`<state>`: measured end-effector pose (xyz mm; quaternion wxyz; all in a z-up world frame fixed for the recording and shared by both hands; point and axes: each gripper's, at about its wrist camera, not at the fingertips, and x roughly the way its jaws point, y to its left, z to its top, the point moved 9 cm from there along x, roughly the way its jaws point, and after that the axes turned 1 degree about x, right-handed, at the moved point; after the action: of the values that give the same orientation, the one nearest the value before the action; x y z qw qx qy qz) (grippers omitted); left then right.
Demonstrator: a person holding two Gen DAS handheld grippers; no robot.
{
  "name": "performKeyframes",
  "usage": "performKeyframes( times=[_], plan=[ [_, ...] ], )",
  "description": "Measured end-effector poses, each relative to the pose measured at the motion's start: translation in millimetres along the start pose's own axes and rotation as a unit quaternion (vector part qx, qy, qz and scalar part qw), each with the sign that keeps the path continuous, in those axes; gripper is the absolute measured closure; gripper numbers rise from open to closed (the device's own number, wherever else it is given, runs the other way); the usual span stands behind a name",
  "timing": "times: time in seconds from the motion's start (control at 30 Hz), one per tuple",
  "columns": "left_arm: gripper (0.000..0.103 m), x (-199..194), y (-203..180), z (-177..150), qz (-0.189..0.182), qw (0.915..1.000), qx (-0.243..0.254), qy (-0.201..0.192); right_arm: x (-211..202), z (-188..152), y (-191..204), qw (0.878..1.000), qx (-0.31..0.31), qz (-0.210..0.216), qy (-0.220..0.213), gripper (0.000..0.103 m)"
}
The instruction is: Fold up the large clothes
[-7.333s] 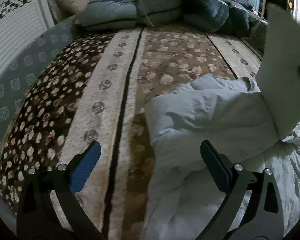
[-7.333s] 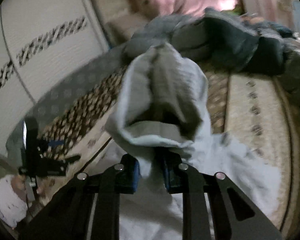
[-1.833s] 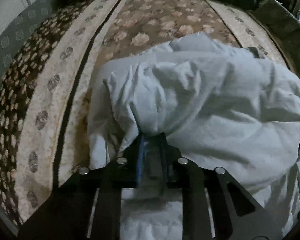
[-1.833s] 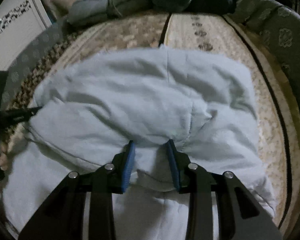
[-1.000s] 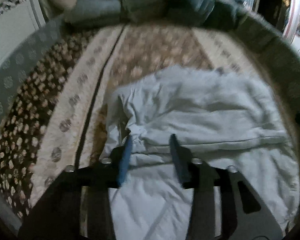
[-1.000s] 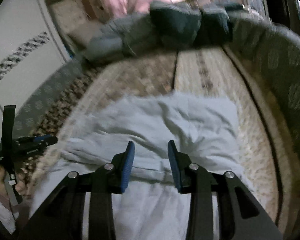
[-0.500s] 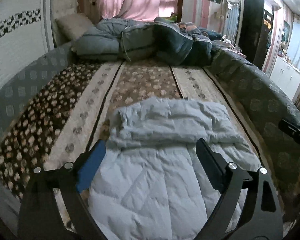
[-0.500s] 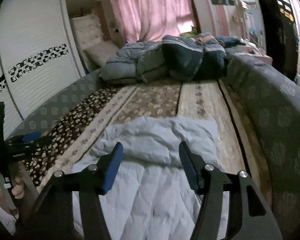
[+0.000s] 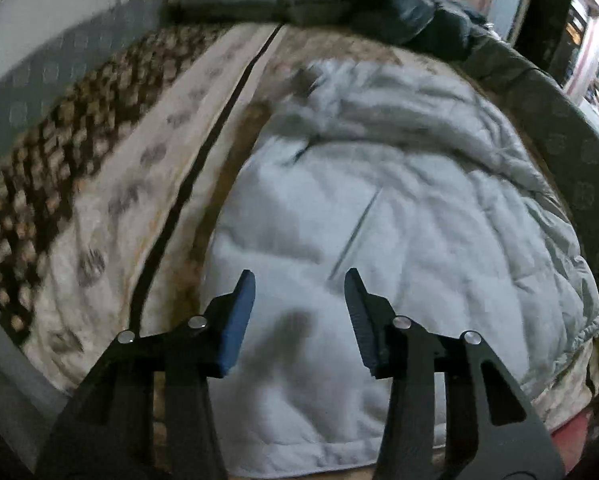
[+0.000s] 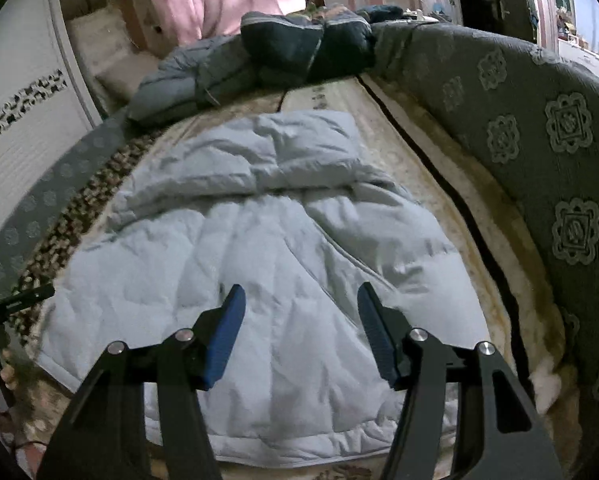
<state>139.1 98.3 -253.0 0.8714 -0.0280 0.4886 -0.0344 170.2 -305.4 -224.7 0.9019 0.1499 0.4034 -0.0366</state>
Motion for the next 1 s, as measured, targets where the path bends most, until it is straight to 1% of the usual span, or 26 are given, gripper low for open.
performKeyframes(
  times=[0.03,0.07,0.1,0.2,0.33,0.43,0.53,0.6,0.63,0.67,0.73,0.77,0.83,0.9,0.93,1.0],
  plan=[
    [0.067,7.9,4.1,-6.0,-0.006,0.9999,-0.006,0.011,4.4,-1.7,-2.3,1.0,-0.001,-0.005,0.001,0.045],
    [0.069,13.5,6.5,-10.3,-0.003,0.9999,-0.004,0.013,6.3,-2.8,-2.2,1.0,-0.001,-0.006,0.0,0.045],
    [0.07,18.6,7.7,-15.2,0.0,0.9999,0.003,0.012,8.3,-4.2,-2.8,1.0,0.0,-0.009,0.0,0.045],
    [0.069,23.1,6.0,-22.8,0.012,0.9998,0.018,-0.002,14.2,-11.0,-14.2,1.0,-0.003,-0.027,-0.003,0.045],
    [0.067,26.0,1.7,-28.1,0.041,0.9981,0.043,-0.019,11.1,-16.5,-39.4,0.999,-0.004,-0.048,-0.023,0.044],
    [0.062,25.4,-0.2,-26.9,0.043,0.9976,0.047,-0.026,10.8,-25.0,-69.0,0.997,0.012,-0.074,-0.028,0.037],
    [0.049,26.7,1.6,-26.6,0.026,0.9986,0.037,-0.026,10.9,-37.7,-85.5,0.997,0.021,-0.072,-0.023,0.036],
    [0.037,27.0,2.4,-26.5,0.015,0.9991,0.032,-0.024,11.2,-44.3,-93.9,0.997,0.018,-0.076,-0.02,0.036],
    [0.035,27.2,2.3,-26.5,0.01,0.9992,0.029,-0.024,11.4,-46.3,-96.4,0.997,0.015,-0.079,-0.019,0.036],
    [0.031,27.9,1.5,-26.8,0.009,0.9993,0.028,-0.024,12.2,-49.5,-100.3,0.996,0.011,-0.083,-0.017,0.033],
    [0.029,28.2,-0.5,-27.0,0.013,0.9991,0.031,-0.026,14.8,-54.4,-107.3,0.996,0.013,-0.082,-0.013,0.028],
    [0.026,27.5,-1.5,-26.9,0.014,0.999,0.032,-0.028,14.6,-56.5,-109.2,0.997,0.015,-0.078,-0.013,0.027],
    [0.026,25.5,-2.5,-26.4,0.015,0.9989,0.032,-0.031,18.3,-62.5,-111.9,0.998,0.025,-0.06,-0.008,0.026],
    [0.025,22.8,-2.1,-25.3,0.012,0.9991,0.026,-0.033,24.8,-72.0,-105.9,0.999,0.032,-0.032,0.012,0.025],
    [0.025,21.7,-0.9,-25.6,0.01,0.9992,0.021,-0.032,26.9,-76.4,-100.0,0.999,0.025,-0.033,0.018,0.025],
    [0.022,20.0,1.8,-25.8,0.008,0.9994,0.01,-0.031,29.2,-80.4,-87.7,0.999,-0.013,-0.042,0.021,0.025]
  ],
)
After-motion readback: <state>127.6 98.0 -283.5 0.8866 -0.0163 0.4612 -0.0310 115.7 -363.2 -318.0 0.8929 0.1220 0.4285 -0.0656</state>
